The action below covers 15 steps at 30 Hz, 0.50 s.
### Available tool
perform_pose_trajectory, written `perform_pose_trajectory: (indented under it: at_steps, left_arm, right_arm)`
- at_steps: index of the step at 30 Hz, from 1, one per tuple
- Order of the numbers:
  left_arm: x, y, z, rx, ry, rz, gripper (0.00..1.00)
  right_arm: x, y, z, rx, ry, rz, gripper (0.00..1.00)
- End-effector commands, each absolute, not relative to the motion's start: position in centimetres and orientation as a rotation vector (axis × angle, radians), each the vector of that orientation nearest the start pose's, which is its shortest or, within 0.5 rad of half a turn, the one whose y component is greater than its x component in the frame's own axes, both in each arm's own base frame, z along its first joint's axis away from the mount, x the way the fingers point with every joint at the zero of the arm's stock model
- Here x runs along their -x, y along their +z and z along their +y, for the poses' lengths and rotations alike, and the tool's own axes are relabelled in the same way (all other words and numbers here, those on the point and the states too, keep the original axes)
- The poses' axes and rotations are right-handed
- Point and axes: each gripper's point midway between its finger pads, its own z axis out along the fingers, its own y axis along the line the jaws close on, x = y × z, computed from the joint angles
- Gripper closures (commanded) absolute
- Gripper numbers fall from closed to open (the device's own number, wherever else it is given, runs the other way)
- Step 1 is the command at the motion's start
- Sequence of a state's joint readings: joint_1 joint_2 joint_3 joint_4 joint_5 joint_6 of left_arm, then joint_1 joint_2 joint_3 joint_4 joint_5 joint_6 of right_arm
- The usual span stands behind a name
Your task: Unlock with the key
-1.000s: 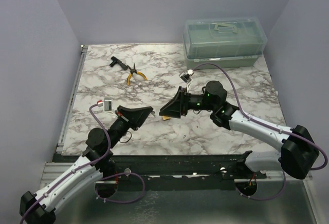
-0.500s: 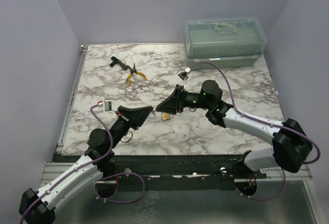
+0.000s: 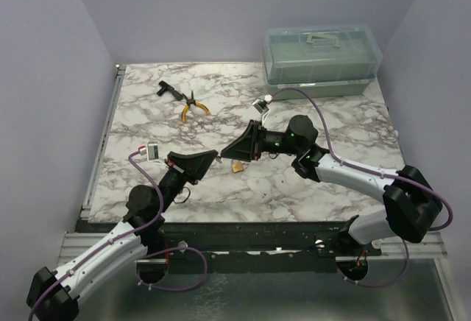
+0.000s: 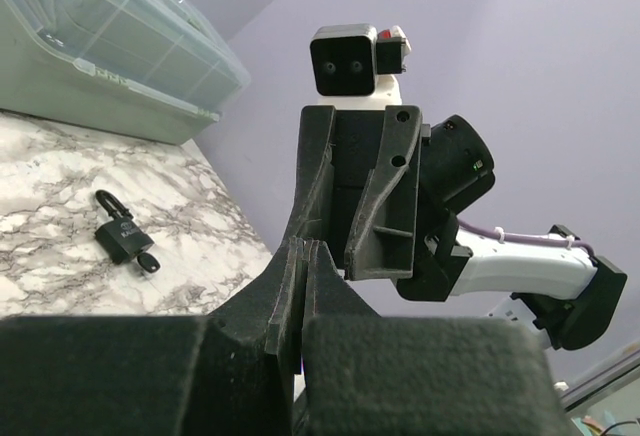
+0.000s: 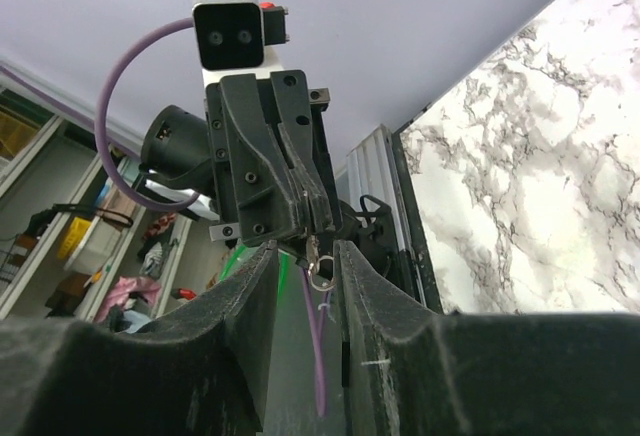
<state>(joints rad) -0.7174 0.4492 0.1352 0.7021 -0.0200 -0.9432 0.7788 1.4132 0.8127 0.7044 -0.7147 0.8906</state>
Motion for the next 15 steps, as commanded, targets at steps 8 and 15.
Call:
perform_pose_trajectory:
  at_steps: [8, 15]
  left_arm:
    - [-19.09, 28.71, -19.74, 0.211, -1.439, 1.245, 1.00]
    - [-19.21, 28.42, -19.74, 0.220, -1.440, 1.244, 1.00]
  right_arm:
    - [-18.12, 29.00, 39.02, 0.640, 1.868, 1.636, 0.67]
    - [-17.87, 28.78, 39.34, 0.646, 1.881, 1.634, 0.67]
